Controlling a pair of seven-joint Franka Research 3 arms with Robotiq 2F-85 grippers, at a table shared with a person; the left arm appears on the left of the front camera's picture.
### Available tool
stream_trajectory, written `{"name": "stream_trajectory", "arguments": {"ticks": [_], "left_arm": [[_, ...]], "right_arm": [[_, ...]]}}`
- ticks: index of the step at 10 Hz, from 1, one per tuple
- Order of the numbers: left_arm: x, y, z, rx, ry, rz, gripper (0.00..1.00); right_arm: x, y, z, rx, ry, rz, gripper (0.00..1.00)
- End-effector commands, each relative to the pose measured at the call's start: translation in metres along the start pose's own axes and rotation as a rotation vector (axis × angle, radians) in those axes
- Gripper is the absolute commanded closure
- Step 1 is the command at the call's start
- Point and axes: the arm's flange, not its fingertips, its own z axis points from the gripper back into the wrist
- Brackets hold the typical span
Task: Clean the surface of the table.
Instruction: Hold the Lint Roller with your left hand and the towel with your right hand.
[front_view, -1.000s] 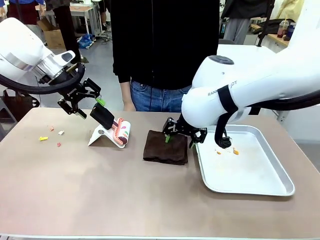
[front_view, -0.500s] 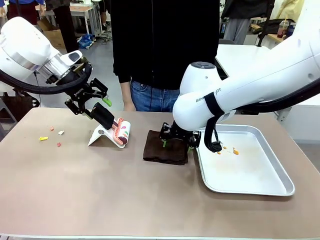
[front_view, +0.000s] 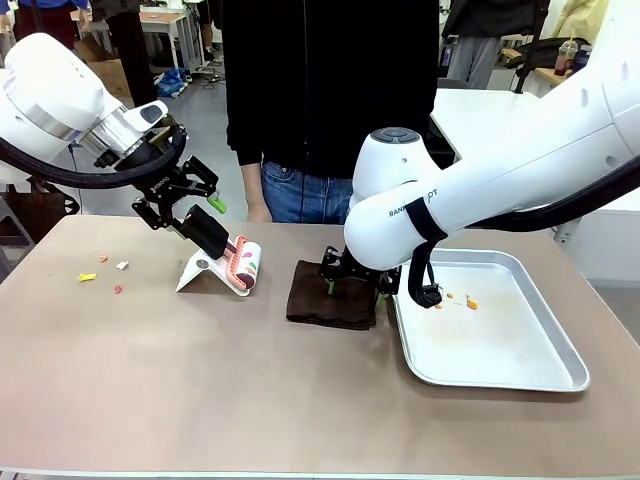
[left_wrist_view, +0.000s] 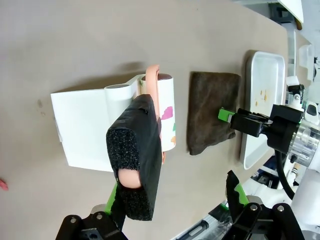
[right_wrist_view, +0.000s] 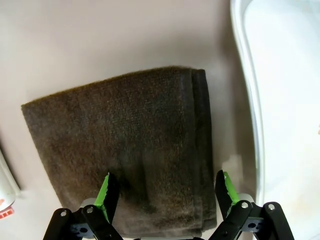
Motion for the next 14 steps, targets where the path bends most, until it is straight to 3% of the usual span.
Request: {"name": "stream_trajectory", "arguments": {"ticks": [1, 7, 14], "left_arm": [[-0.002, 0.000, 0.002, 0.022, -0.002, 0.012, 0.00], [-0.003, 0.004, 0.001, 0.095, -0.004, 0.026, 0.00], [-0.003, 0.025, 0.007, 0.087, -0.024, 0.023, 0.00]], "right_arm": [[0.004, 0.011, -0.003, -0.048, -0.054, -0.035, 0.00], [0.002, 0.014, -0.003, -0.048, -0.066, -0.003, 0.00], [0.000, 0.019, -0.003, -0.042, -0.052, 0.007, 0.00]]}}
